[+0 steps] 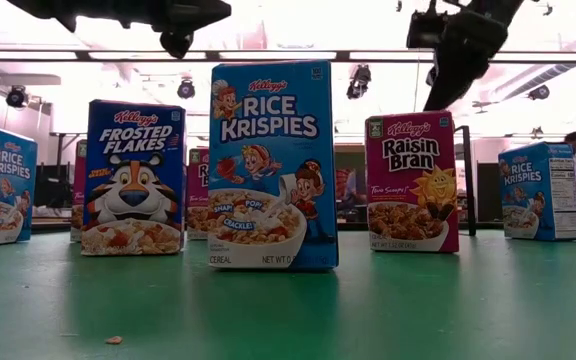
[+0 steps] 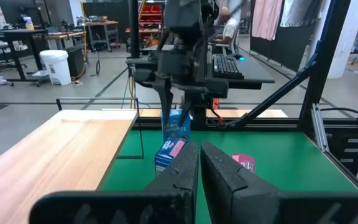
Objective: Stack cereal on shelf
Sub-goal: Put the right blue cereal box on the shelf aligned with the other blue cereal box
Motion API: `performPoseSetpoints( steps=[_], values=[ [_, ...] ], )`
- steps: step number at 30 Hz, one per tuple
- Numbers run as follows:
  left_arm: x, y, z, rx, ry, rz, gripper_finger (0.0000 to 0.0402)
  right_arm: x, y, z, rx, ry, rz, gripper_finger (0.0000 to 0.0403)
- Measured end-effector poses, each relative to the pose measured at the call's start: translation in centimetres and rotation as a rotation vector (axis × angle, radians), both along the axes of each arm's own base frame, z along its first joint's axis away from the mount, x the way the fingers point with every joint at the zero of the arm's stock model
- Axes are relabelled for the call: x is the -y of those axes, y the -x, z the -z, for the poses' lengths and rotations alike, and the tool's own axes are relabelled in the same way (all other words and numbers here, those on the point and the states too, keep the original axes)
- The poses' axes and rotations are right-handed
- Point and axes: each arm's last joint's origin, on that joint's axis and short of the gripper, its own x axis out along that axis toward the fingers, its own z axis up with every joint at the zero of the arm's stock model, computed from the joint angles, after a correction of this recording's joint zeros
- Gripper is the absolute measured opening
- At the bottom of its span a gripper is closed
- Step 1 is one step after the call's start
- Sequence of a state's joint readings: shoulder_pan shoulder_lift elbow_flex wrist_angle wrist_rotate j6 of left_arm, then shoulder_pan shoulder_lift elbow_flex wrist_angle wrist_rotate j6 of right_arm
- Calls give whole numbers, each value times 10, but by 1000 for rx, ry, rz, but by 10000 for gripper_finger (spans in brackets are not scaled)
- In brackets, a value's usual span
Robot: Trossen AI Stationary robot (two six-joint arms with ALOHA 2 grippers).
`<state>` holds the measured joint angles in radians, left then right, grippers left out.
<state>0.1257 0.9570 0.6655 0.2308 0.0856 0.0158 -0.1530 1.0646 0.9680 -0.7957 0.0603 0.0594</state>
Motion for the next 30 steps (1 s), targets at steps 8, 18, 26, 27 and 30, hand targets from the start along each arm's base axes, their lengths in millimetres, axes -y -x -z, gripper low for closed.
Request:
performPoseSetpoints(
  steps=[8,18,26,27,30],
  values=[
    [0,-1,1,-8,-6,0,0,-2,-13,16,-73,-21,4,252],
    [0,-1,2,-14,-21,2,0,1,-25,33,-150,-7,77,262],
    [0,-1,2,-14,-21,2,0,3,-33,46,-208,-9,95,237],
    [0,-1,2,-14,-21,2,0,3,-33,46,-208,-10,96,229],
    [0,-1,2,-15,-21,2,0,3,-33,46,-205,-14,103,203]
  ],
)
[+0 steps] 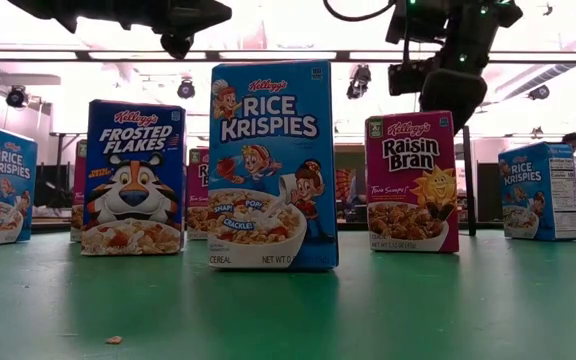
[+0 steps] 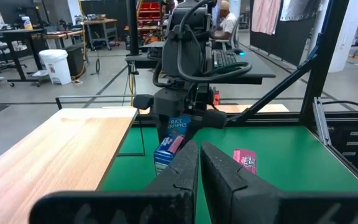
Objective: Stack cereal on shelf
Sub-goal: Put the right blue cereal box on the shelf aligned with the other blue cereal box
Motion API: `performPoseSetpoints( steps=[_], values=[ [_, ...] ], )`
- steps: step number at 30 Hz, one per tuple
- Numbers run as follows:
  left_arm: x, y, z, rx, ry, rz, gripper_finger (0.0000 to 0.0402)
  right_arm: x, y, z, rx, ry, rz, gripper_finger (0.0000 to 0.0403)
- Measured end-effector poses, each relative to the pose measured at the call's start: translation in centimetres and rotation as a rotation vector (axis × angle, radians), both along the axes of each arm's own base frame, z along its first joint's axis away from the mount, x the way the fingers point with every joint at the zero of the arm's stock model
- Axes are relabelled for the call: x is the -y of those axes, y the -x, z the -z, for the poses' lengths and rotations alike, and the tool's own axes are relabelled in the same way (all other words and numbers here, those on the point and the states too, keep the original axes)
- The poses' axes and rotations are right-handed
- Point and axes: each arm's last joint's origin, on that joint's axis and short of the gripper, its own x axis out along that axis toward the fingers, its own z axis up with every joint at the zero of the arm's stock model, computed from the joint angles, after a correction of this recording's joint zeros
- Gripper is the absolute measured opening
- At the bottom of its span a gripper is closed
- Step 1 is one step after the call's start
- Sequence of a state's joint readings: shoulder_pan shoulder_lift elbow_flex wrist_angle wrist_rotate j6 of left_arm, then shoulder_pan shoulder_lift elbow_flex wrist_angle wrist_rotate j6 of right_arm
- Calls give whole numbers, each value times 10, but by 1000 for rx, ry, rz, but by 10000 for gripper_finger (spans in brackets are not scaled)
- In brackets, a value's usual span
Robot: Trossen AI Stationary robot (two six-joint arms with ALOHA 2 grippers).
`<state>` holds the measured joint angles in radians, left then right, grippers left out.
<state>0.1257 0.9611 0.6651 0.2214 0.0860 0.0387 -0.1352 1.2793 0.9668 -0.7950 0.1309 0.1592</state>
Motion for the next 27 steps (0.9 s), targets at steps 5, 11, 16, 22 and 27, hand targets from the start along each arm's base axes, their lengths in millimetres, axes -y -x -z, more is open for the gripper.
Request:
performPoseSetpoints(
  steps=[5,11,16,22,27],
  values=[
    [0,0,0,-3,0,0,0,0,2,-3,15,-10,5,170],
    [0,0,0,-5,1,0,0,-1,3,-7,22,-25,3,157],
    [0,0,1,-6,1,0,0,-2,1,-34,26,-59,-7,161],
    [0,0,1,-6,1,0,0,-2,0,-90,88,-41,-27,163],
    [0,0,1,-7,1,0,0,1,-5,-133,240,42,-111,164]
  ],
)
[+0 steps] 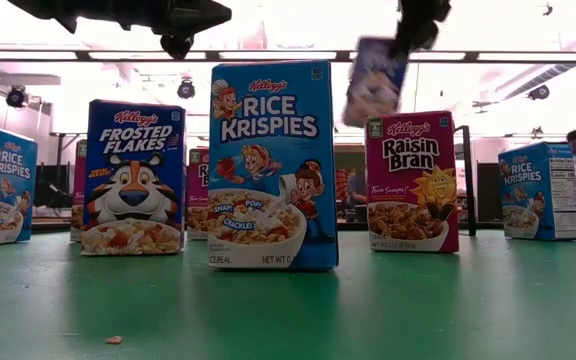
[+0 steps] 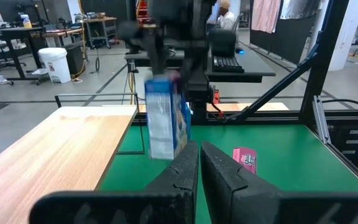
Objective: Stack cereal on shelf
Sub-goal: Put the right blue cereal box on the shelf aligned with the other blue cereal box
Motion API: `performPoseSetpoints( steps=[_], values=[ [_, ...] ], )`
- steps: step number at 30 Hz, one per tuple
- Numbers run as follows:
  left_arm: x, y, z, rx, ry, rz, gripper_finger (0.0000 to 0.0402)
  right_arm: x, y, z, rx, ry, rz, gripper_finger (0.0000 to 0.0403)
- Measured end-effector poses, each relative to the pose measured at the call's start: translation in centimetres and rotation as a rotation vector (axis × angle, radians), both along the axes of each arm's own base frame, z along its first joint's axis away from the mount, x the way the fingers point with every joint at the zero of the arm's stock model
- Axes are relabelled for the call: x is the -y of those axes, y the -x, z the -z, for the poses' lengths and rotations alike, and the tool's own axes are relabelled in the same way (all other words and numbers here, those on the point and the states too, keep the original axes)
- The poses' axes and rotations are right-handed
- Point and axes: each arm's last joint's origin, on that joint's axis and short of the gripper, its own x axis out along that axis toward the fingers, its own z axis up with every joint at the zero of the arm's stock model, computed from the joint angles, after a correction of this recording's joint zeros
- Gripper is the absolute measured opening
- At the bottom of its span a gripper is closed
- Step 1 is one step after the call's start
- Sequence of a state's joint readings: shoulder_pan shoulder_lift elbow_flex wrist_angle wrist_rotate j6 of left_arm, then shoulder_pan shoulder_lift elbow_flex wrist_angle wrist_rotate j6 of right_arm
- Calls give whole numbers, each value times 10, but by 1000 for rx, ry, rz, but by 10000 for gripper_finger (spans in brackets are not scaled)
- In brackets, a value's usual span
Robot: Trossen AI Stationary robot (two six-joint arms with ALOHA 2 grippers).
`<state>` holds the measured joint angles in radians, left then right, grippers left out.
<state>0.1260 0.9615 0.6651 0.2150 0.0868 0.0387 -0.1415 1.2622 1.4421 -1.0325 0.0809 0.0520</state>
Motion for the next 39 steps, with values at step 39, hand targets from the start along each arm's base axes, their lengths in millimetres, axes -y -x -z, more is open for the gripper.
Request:
performPoseSetpoints(
  steps=[39],
  values=[
    [0,0,1,-7,-3,5,0,143,-126,-5,-49,316,-181,162]
  ],
)
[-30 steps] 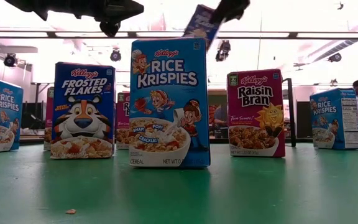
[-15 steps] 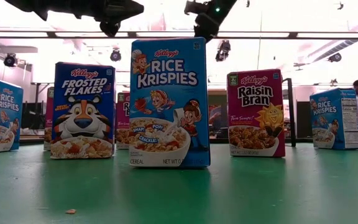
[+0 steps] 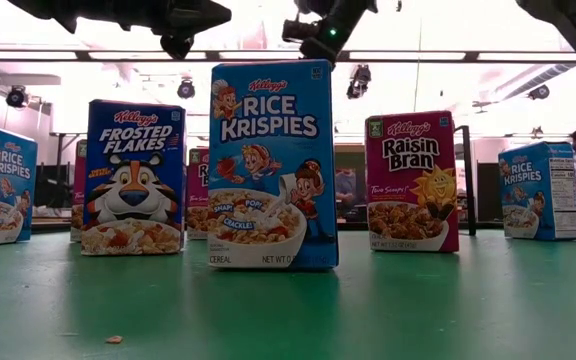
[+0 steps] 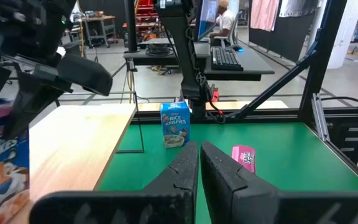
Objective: Stack cereal on shelf
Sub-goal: Put the right blue cereal box on the shelf aligned with the other blue cereal box
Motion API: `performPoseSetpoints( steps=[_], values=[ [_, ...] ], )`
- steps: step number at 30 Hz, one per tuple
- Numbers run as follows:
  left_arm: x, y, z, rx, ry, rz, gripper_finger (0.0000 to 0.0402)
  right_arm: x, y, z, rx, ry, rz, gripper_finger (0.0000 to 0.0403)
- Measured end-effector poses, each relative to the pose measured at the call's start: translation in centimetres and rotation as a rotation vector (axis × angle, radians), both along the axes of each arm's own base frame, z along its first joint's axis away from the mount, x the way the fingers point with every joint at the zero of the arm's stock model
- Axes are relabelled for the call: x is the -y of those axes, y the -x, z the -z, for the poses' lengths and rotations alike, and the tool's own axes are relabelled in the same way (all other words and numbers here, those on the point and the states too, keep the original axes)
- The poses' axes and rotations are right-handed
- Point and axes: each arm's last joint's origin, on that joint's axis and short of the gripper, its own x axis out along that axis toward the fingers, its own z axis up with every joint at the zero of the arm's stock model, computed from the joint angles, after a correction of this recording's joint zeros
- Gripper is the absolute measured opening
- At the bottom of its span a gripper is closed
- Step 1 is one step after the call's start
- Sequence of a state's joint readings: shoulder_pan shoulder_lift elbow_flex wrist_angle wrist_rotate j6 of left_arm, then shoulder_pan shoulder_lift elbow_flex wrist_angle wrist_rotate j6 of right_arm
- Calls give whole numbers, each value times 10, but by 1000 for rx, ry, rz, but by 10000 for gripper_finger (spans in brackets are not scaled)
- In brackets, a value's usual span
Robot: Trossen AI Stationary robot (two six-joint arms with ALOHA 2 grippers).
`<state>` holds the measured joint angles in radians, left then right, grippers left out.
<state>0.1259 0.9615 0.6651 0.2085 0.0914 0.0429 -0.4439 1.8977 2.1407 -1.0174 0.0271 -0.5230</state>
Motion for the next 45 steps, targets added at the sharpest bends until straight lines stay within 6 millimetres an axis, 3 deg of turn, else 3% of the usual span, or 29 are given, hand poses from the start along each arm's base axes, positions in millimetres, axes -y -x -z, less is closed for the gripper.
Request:
performPoseSetpoints(
  steps=[5,13,19,28,33,40,45],
  values=[
    [0,0,0,0,-1,0,0,2,-1,0,21,-8,20,158],
    [0,0,0,0,-5,0,0,5,0,-1,35,-23,49,222],
    [0,0,0,0,-5,0,0,6,0,-3,49,-2,36,240],
    [0,0,0,0,-5,-1,0,-2,17,-40,81,-10,60,229],
    [0,0,0,0,-4,-2,0,-8,29,-43,0,-63,78,185],
    [0,0,0,0,-5,-5,0,0,19,-13,-44,-87,92,34],
    [0,0,0,0,-5,-4,0,9,9,-2,15,-34,118,12]
  ],
)
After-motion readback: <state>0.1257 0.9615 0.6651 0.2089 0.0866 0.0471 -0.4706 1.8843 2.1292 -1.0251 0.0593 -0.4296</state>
